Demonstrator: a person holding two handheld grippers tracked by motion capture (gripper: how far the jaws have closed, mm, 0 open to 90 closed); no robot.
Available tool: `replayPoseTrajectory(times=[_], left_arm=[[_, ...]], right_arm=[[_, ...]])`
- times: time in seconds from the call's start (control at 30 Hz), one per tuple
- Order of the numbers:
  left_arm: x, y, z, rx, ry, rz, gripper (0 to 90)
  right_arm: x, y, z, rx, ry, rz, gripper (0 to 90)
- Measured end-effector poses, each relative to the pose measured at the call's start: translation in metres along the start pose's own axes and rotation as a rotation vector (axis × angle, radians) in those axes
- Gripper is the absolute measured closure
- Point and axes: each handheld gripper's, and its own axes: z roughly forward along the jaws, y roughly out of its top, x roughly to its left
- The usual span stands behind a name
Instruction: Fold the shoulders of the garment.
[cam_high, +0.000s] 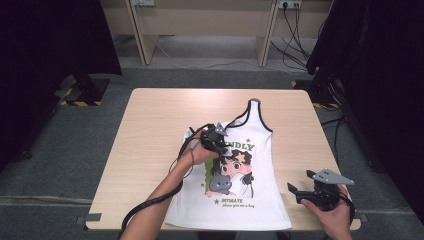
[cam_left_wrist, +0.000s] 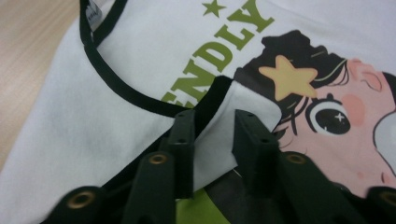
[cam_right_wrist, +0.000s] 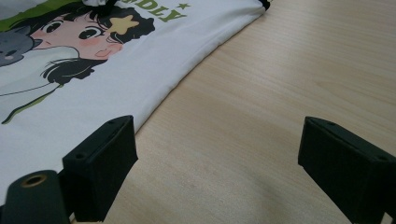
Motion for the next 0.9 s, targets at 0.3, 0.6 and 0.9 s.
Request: replayPoseTrajectory(times=[0.3,0.6,0.9], left_arm=[[-0.011,-0.017,-0.018,0.007,-0.006,0.068,76.6],[0.005,0.007,-0.013,-0.04,0.034,0.039,59.4],[0.006,0.007,0.008,0.019,-0.062,0.091,77.6]], right_arm=[[0.0,0.0,0.001,0.0,0.001,-0.001,12.1],[0.0,-0.001,0.002,0.009,0.003,-0.001,12.1],[0.0,-0.001,0.001,0.007,0.006,-0.001,12.1]])
